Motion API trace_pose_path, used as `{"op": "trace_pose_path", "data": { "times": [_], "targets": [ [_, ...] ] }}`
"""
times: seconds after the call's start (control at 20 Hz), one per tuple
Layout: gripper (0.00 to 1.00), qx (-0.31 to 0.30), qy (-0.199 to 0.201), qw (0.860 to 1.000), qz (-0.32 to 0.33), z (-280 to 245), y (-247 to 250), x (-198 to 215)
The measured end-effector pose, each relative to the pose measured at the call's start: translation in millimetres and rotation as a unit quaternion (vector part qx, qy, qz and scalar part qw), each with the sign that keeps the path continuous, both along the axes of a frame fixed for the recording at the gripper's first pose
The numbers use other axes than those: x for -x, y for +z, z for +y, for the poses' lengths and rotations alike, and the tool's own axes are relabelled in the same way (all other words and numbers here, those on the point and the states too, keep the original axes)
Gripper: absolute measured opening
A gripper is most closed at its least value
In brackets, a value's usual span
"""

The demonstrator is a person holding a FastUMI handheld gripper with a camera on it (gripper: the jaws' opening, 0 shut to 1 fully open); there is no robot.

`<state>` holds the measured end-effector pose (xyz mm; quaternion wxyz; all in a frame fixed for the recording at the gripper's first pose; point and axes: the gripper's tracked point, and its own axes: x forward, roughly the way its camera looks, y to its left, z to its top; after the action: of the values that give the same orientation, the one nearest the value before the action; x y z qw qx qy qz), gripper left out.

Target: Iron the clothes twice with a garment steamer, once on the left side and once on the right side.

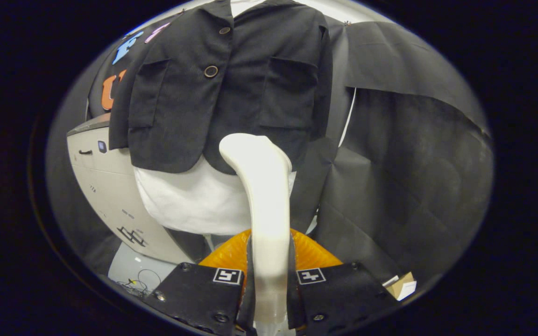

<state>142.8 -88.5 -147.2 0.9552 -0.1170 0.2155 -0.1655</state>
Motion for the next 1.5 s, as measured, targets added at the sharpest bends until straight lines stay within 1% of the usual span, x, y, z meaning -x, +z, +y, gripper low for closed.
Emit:
{"op": "trace_pose_path", "data": {
  "times": [0.1,0.35,0.75,0.95,1.1,1.5],
  "targets": [
    [0.30,-0.003,0.000,1.000,-0.005,3,7,1],
    [0.30,-0.006,0.013,0.999,-0.036,19,41,5],
    [0.30,-0.008,0.054,0.994,-0.098,62,110,21],
    [0.30,-0.011,0.071,0.990,-0.121,79,134,25],
    [0.30,0.000,0.073,0.989,-0.129,84,139,23],
    [0.30,-0.012,0.093,0.986,-0.139,123,150,35]
  ]
}}
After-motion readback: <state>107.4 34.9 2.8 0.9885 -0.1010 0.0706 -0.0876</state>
